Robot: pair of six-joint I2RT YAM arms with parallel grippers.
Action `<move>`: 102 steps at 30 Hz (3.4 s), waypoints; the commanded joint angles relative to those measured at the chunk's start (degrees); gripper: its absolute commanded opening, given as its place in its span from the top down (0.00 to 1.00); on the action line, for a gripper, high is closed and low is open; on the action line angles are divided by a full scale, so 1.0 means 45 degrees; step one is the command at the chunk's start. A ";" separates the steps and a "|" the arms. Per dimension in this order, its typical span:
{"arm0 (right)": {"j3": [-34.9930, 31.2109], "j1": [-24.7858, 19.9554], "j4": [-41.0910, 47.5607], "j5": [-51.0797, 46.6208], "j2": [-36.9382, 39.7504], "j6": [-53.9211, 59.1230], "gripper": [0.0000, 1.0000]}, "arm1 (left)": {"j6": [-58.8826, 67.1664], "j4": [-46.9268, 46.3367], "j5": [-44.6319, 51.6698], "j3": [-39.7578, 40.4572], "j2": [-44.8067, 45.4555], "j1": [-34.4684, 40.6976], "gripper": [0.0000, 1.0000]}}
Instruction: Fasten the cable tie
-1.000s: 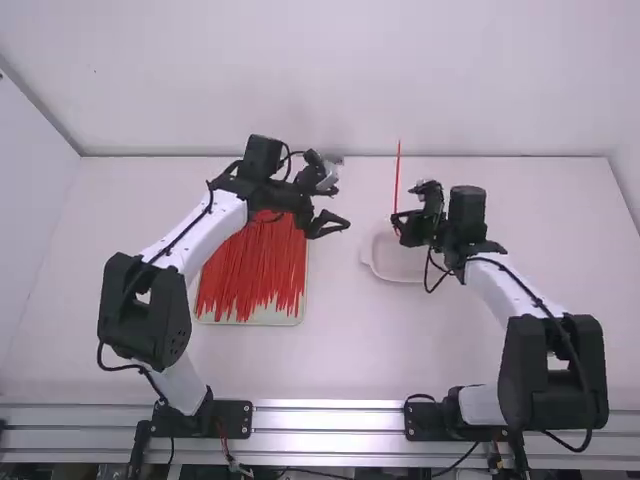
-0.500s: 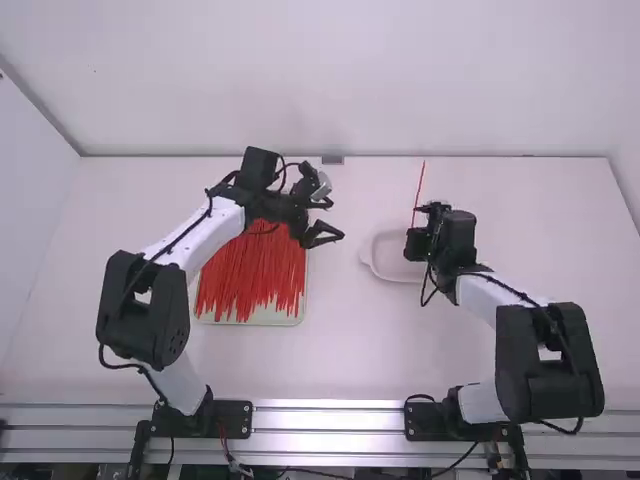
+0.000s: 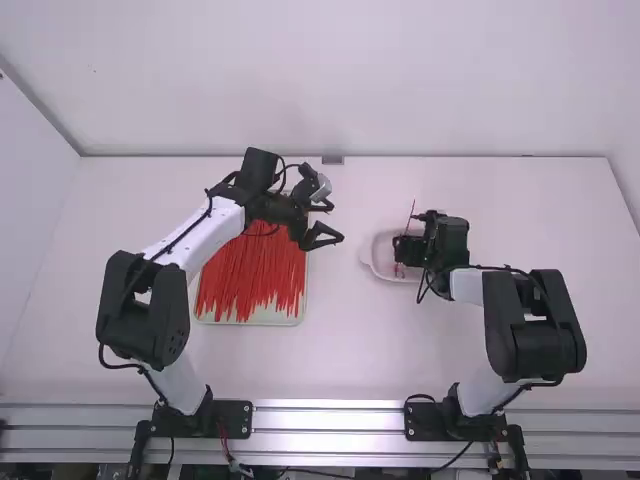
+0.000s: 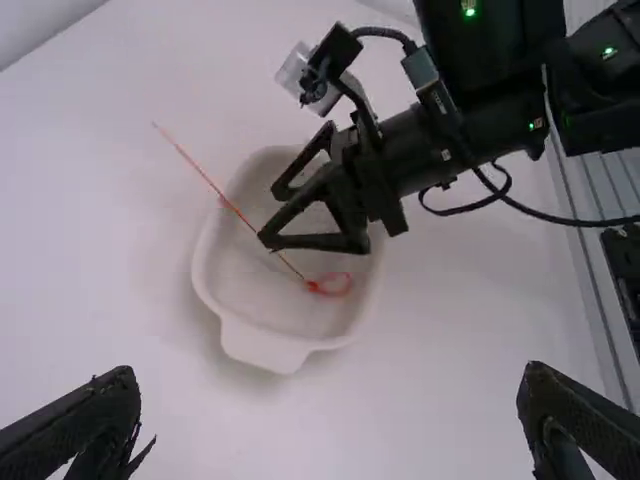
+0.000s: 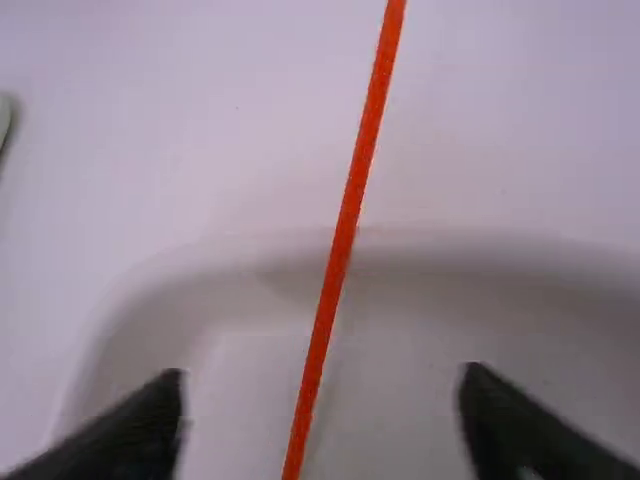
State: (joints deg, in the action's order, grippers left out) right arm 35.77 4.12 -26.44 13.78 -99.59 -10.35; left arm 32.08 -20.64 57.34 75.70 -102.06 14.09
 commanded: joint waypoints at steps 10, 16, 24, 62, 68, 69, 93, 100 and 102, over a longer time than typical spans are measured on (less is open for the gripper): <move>0.0238 -0.0073 0.0811 -0.0029 0.1214 -0.0034 0.01 | -0.2312 -0.0515 -0.1938 -0.0102 0.0350 -0.0136 0.01; 0.0228 -0.0073 0.3133 -0.0073 0.3803 -0.0563 0.01 | -0.5702 -0.0447 -0.5527 -0.0102 0.0996 -0.0049 0.01; 0.0223 -0.0039 0.6193 -0.0039 0.6980 -0.0695 0.01 | -0.6897 -0.0903 -0.6091 -0.0102 0.1127 -0.0010 0.01; -0.6812 -0.0916 0.5875 -0.3062 1.5574 0.2300 0.56 | -0.7128 0.4588 -1.1998 -0.6262 0.7296 -0.3130 0.49; -0.7949 -0.0916 0.5875 -0.3062 1.7117 0.2300 0.68 | -0.7128 0.4588 -1.2743 -0.7858 0.8892 -0.3130 0.62; -0.7949 -0.0916 0.5875 -0.3062 1.7478 0.2300 0.71 | -0.7128 0.4588 -1.2743 -0.8265 0.9300 -0.3130 0.65; -0.7949 -0.0916 0.5875 -0.3062 2.1893 0.2300 1.00 | -0.7128 0.4588 -1.2743 -1.4902 1.5937 -0.3130 1.00; -0.7949 -0.0916 0.5875 -0.3062 2.2131 0.2300 1.00 | -0.7128 0.4588 -1.2743 -1.6583 1.7618 -0.3130 1.00; -0.7949 -0.0916 0.5875 -0.3062 2.2131 0.2300 1.00 | -0.7128 0.4588 -1.2743 -1.6823 1.8005 -0.3130 1.00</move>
State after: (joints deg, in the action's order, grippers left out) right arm 0.58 -0.12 -0.45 0.16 -0.47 0.14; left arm -0.05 -0.19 0.14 0.91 -22.63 -0.10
